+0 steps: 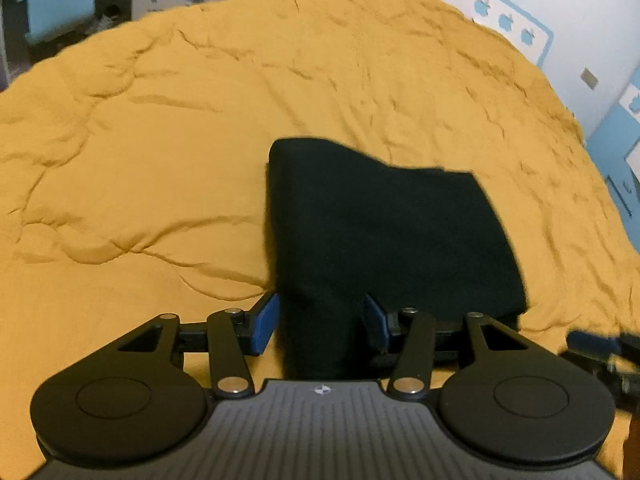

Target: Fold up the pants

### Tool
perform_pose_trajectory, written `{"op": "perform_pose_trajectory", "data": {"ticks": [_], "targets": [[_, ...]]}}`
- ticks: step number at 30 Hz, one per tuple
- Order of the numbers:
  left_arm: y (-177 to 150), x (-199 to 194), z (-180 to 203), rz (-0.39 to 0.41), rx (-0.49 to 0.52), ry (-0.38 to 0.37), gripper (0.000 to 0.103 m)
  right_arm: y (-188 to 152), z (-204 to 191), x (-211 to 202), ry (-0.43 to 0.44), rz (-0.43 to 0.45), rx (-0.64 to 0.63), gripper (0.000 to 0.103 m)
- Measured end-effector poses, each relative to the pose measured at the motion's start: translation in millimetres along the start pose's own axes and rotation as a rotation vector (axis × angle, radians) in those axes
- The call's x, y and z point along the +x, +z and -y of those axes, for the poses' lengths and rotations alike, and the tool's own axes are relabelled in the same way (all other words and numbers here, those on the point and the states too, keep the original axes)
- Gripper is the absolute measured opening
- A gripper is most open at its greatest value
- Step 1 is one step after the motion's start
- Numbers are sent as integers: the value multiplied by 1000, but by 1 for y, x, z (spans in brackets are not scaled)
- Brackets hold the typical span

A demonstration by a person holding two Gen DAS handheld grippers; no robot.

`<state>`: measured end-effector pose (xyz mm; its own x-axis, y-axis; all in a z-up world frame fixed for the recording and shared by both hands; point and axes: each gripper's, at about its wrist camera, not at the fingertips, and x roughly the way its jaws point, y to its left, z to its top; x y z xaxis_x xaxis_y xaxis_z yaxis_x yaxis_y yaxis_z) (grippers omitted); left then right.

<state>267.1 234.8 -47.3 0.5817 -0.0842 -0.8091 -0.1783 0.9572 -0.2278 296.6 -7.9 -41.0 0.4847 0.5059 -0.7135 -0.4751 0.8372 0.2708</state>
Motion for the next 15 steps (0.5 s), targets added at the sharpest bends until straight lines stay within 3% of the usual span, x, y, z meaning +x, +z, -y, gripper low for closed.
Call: {"op": "perform_pose_trajectory", "data": {"ticks": [3,7,12,15], "targets": [[-13,-21,23,27,19,47,59,-5,-6,-23,-70,-5,12,58],[-33,-52,57,41,73,82,74,-5,-16,-60,-130,31,37,83],[-48,-93,90,82,106,157,91,-7,-35,-100,-174,78,40,82],[-56,-117,108,98,134,228,92,-13,-44,-122,-185,107,48,82]]}}
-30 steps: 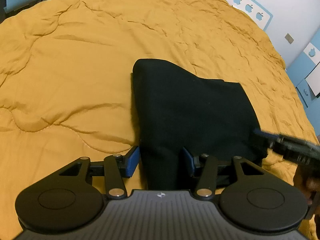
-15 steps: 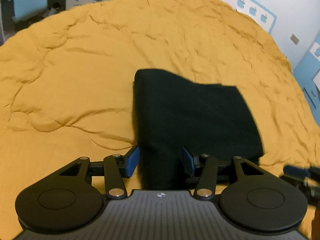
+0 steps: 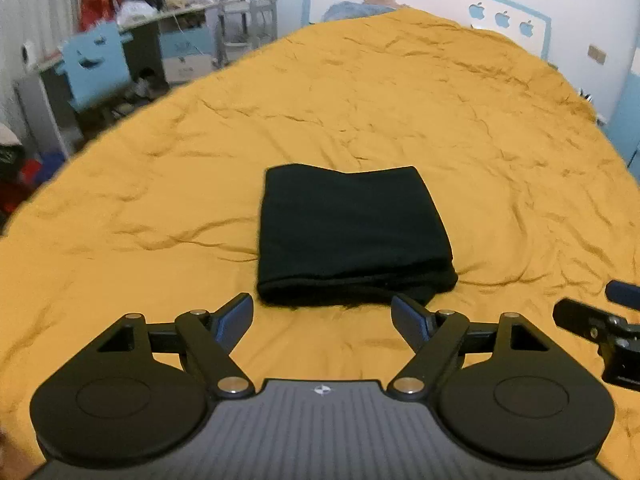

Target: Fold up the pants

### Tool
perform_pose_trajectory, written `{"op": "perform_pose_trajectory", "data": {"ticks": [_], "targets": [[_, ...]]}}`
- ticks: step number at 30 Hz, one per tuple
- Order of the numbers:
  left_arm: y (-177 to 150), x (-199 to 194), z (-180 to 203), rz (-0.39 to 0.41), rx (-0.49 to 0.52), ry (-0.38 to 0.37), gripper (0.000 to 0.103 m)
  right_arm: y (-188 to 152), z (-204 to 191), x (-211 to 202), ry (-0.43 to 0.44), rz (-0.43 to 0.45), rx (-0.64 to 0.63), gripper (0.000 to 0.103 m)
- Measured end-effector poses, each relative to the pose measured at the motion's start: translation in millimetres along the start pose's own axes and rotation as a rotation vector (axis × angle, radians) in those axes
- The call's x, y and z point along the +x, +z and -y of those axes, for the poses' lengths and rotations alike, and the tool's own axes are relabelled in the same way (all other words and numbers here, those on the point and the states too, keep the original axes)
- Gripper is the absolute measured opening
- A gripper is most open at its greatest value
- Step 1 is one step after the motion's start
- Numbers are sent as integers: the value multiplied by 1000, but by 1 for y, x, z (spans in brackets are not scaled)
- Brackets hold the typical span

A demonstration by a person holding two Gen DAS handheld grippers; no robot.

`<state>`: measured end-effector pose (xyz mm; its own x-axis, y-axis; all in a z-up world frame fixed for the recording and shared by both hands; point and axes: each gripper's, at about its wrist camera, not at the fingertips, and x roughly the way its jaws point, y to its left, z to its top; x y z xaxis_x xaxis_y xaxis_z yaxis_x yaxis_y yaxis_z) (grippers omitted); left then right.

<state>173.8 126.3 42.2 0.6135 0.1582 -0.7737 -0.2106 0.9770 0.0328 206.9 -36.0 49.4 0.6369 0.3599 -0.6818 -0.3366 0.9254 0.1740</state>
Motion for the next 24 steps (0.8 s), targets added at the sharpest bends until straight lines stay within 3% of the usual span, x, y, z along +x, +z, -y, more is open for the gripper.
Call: {"op": "perform_pose_trajectory", "data": {"ticks": [5,9,24], "targets": [[-9,-37,10,23,-1,39,102,-6,-10,-25,-43,-6,10,82],[-16,-45,17,31,-2,75,102,-11,-15,-37,-82,-34,16,82],[-32,-64,47,59,51,57,102,-23,-8,-69,-110,-66,61,82]]}}
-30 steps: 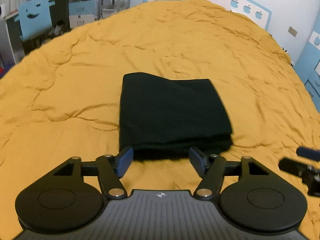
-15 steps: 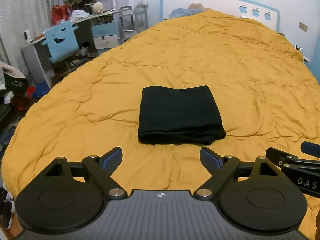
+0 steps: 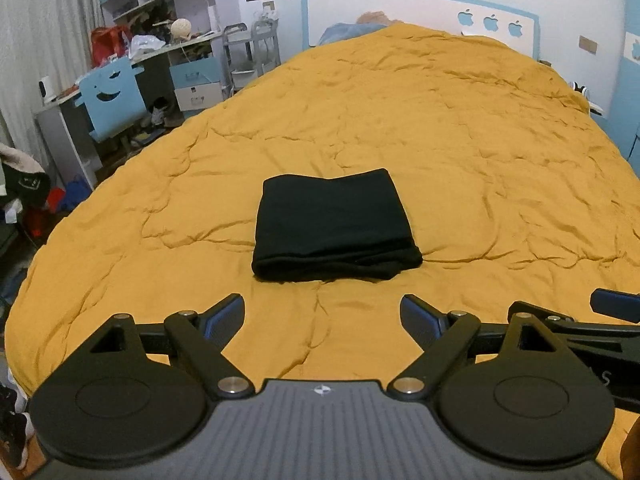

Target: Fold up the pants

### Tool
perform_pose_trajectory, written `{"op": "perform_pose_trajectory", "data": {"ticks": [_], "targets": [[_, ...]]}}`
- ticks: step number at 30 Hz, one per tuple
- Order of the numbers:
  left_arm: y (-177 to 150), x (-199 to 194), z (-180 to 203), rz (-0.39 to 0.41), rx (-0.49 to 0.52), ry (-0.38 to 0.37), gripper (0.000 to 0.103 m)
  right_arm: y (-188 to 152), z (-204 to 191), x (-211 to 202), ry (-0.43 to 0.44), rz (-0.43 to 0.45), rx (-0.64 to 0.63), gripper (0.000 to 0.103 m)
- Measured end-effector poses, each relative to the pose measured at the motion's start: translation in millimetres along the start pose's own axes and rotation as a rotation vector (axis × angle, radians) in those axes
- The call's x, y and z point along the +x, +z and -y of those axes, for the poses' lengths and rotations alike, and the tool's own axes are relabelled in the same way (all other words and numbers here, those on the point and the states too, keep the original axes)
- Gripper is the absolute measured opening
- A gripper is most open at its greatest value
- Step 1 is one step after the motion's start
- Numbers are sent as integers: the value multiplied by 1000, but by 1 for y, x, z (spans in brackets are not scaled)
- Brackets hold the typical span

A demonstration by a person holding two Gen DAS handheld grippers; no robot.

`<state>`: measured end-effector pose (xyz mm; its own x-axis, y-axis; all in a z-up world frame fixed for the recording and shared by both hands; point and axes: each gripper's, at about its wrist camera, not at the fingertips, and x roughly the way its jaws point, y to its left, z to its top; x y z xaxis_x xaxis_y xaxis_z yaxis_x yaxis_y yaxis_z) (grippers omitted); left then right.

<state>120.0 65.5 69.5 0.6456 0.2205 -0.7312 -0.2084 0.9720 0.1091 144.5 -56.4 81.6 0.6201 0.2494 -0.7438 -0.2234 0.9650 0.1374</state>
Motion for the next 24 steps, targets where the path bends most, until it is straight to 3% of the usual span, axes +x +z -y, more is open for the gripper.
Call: {"op": "perform_pose_trajectory", "data": {"ticks": [24], "targets": [[-2,0,8,-1,3,-18,102,2,6,3,-29,-26,13,82]]}}
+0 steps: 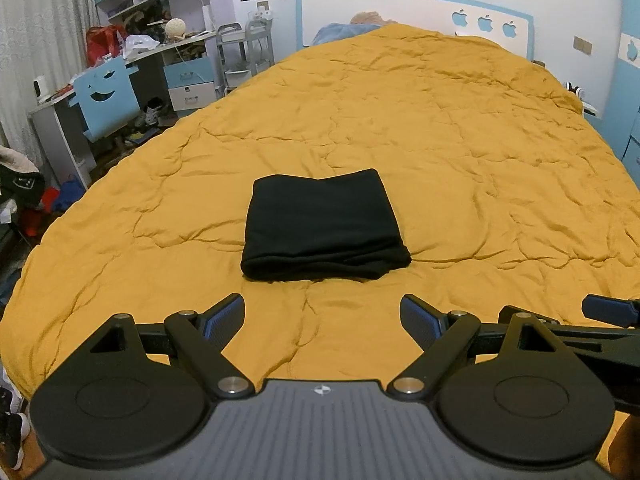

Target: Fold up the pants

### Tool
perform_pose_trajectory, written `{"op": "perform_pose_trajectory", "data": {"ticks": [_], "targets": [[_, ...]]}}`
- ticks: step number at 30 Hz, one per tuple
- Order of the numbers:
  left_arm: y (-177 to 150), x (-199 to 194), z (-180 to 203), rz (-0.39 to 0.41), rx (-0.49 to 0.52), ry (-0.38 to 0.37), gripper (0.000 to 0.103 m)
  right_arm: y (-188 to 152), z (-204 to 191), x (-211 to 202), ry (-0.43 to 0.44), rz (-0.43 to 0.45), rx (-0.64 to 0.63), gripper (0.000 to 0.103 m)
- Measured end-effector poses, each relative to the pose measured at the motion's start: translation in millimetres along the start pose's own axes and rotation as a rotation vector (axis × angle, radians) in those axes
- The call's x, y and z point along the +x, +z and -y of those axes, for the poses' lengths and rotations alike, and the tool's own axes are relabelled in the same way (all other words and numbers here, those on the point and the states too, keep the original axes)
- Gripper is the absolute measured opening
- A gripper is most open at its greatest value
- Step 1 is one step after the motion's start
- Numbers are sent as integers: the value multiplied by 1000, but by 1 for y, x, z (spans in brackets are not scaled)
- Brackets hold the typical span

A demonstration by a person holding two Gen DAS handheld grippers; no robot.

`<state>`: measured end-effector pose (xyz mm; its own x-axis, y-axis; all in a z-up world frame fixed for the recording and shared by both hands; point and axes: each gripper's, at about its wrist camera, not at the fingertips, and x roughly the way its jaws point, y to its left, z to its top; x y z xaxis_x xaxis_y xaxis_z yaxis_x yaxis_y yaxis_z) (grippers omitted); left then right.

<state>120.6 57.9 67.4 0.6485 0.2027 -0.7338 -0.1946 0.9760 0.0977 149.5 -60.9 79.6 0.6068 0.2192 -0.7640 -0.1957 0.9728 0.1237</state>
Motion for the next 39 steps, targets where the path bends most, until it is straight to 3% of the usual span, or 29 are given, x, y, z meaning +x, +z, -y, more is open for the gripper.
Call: {"op": "perform_pose_trajectory", "data": {"ticks": [39], "targets": [[0,-1,3,-2,11,0,102,-2,4,-3,-23,-5,23,82]]}}
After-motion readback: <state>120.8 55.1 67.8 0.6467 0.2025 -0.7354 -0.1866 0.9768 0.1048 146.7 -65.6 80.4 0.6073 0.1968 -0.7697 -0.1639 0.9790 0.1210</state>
